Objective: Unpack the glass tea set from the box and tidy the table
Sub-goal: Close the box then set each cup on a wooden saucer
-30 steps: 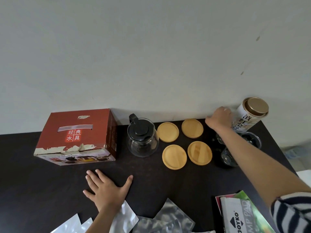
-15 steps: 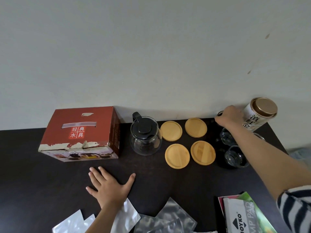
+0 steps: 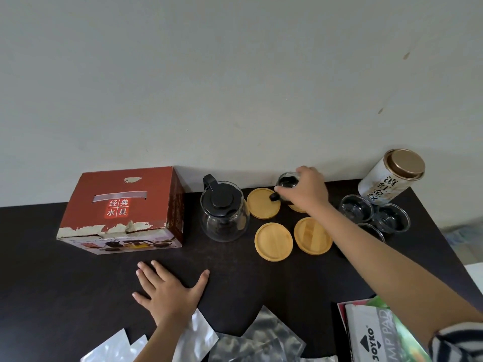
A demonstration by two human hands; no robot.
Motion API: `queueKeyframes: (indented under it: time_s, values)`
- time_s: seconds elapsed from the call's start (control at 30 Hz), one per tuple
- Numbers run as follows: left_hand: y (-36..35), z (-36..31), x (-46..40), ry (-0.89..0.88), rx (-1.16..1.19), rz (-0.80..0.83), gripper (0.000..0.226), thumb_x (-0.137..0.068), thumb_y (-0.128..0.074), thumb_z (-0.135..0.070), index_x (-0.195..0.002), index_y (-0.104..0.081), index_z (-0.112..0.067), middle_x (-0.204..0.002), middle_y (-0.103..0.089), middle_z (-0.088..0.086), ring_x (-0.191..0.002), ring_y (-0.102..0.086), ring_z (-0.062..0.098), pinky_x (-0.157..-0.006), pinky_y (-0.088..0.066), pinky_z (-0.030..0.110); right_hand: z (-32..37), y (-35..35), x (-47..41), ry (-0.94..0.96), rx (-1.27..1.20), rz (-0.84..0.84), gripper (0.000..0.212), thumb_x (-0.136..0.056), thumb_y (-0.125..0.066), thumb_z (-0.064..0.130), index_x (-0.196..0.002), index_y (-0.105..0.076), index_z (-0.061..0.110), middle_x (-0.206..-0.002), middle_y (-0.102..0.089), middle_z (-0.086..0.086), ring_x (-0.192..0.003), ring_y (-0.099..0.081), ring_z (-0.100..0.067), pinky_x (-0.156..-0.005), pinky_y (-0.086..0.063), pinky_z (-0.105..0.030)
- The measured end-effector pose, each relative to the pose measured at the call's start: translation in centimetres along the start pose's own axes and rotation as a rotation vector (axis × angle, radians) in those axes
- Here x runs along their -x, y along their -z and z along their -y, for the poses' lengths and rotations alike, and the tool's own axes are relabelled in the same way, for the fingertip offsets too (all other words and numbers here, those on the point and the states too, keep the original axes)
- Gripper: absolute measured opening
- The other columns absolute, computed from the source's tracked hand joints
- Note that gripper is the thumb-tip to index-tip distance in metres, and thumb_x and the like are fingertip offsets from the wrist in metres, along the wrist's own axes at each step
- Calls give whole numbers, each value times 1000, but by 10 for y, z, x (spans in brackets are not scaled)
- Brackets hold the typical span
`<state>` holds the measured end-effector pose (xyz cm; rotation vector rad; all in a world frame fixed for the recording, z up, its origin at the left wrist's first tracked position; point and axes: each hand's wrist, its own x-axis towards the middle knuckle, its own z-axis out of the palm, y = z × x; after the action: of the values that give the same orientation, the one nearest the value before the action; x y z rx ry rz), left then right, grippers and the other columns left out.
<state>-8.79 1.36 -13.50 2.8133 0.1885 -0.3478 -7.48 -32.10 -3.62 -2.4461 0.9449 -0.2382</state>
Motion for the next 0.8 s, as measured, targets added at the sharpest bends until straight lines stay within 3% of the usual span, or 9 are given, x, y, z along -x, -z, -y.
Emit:
queueKeyframes:
  time_s: [0.23,0.37,0.57,0.7,0.8]
  values:
    - [0,0,0,-3,7,1,136,-52,-45,-92,-147,-8,-1,-157,3,17,-145,6,28,-110,-10,63,29,-33,2,54,28,94,74,-69,-77,55,-122,-54,7,-118,-56,-10,-115,-48,-28,-85,-48,-35]
    - [1,0,1,-2,8,7,135,-54,-47,-90,-147,-8,-1,-158,3,16,-145,7,27,-111,-8,62,29,-41,2,107,-8,194,81,-70,-80,44,-134,-47,8,-131,-51,-9,-125,-43,-27,-94,-44,-37]
    - [0,1,0,-2,-3,0,135,-54,-46,-91,-147,-7,-1,-157,3,16,-145,7,27,-111,-9,62,23,-41,5,113,-136,242,84,-69,-84,35,-139,-43,12,-138,-47,-6,-127,-44,-23,-101,-39,-34]
    - [0,1,0,-6,1,-5,135,-53,-45,-91,-147,-8,-1,-157,2,17,-145,6,28,-110,-10,63,17,-37,14,112,-227,200,80,-73,-80,37,-139,-42,12,-140,-45,-5,-129,-42,-21,-103,-36,-30]
    - [1,0,1,-5,9,-6,135,-53,-47,-90,-147,-8,-1,-157,2,17,-145,6,28,-110,-10,63,1,-27,21,108,-157,106,69,-78,-77,35,-135,-46,9,-136,-47,-8,-128,-44,-23,-102,-36,-29]
